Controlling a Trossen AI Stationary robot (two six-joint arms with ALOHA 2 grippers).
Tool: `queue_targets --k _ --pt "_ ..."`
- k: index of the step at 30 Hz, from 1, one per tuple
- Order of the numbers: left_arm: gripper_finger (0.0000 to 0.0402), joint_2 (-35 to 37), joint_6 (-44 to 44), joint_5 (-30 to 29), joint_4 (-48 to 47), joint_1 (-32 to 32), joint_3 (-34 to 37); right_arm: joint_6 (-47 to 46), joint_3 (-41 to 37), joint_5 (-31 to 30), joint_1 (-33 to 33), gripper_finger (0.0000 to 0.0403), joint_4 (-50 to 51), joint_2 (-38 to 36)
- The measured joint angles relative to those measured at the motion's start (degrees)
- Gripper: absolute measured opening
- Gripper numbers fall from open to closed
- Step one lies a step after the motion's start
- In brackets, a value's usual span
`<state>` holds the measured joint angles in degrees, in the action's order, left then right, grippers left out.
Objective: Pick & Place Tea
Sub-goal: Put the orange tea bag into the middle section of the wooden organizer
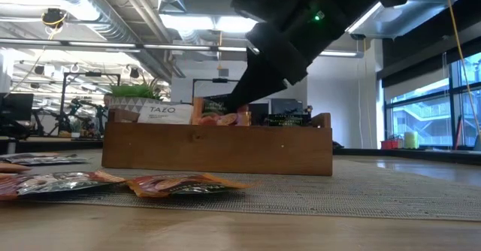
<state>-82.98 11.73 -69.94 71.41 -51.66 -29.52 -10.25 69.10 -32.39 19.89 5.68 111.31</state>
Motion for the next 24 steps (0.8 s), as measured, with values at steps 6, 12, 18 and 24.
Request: queue_targets --k 6,12,18,24 --pt "0.0084 0.0 0.0 0.01 -0.08 0.0 0.0 1.57 0.0 2.19 0.23 0.0005 0.93 0.0" --pt "0.0084 0.0 0.0 0.03 -0.1 0.0 0.0 3.01 0.0 4.92 0.23 0.0031 1.46 0.0" --pt "0.0084 -0.02 -0.4 0.1 -1.95 0.0 0.0 3.1 0.0 1.14 0.26 0.0099 1.7 -0.57" --pt "0.0084 -0.11 -9.25 7.49 -12.18 1.97 -0.1 4.82 0.02 1.94 2.46 0.013 2.16 -4.15"
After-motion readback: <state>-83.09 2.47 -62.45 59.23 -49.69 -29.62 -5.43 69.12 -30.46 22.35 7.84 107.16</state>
